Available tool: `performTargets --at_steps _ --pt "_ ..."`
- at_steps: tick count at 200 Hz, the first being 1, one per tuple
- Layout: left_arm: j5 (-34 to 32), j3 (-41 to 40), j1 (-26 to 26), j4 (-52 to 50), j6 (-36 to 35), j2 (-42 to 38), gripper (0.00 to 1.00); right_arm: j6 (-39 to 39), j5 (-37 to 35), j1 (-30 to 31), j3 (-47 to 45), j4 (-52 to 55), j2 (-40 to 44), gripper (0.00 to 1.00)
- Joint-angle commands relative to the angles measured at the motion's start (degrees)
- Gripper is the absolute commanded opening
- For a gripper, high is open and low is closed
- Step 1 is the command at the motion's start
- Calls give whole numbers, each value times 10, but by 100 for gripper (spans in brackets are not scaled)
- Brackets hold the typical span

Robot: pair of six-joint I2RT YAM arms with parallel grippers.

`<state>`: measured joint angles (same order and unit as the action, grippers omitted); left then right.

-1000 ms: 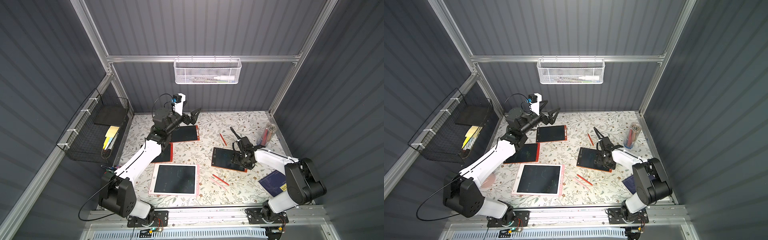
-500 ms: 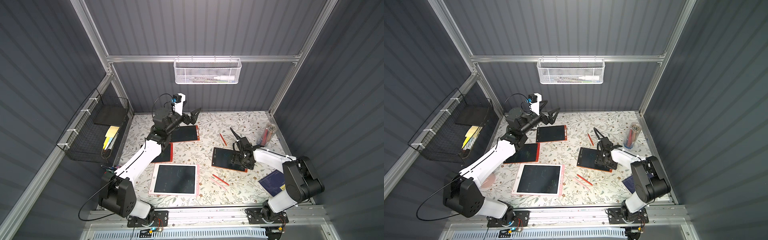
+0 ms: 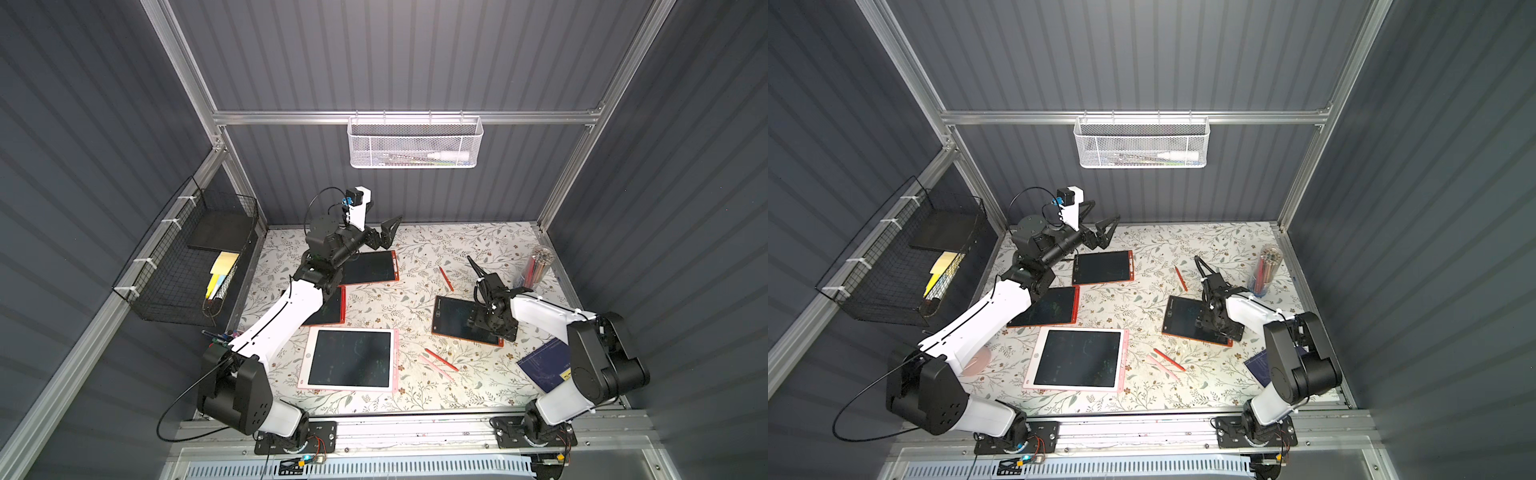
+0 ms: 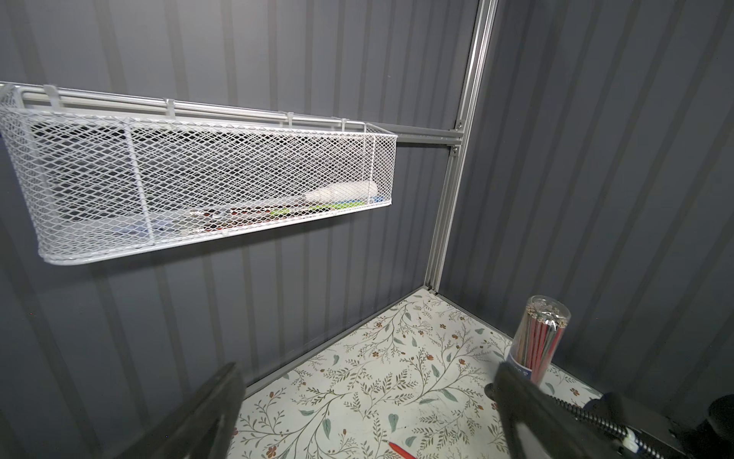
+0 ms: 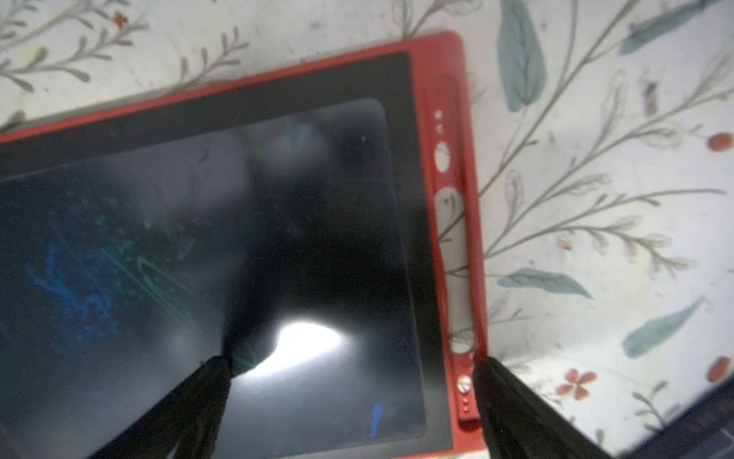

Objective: Place the stylus back onto the writing tablet
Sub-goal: Move the writing tablet to the center of the board.

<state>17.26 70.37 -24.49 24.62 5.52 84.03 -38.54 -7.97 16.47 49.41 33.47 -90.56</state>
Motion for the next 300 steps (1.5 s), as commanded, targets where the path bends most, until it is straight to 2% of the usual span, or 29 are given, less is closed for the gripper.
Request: performTargets --at_steps 1,15,28,48,91,138,160,201,257,300 --pt "-24 5 1 -18 -7 17 99 8 22 -1 10 11 23 97" --pt "-24 16 1 -25 2 38 99 31 41 7 9 -7 51 97" --pt "-69 21 1 -50 13 64 99 43 55 16 12 -14 78 97" --pt "-123 89 1 -105 25 127 99 56 89 27 12 -26 117 96" --pt "-242 207 3 -217 83 263 99 59 102 74 5 -23 178 95" --pt "-273 276 43 -259 125 366 99 62 106 95 -30 -20 236 95" --pt "-265 271 70 -262 137 396 99 69 94 95 -35 -13 252 96" --pt "-245 229 121 -246 144 406 99 70 96 95 -46 -17 263 96" --pt "-227 161 124 -221 148 401 99 61 91 95 -51 -22 258 96" --pt "-209 141 124 -214 147 402 99 57 79 95 -55 -20 269 96"
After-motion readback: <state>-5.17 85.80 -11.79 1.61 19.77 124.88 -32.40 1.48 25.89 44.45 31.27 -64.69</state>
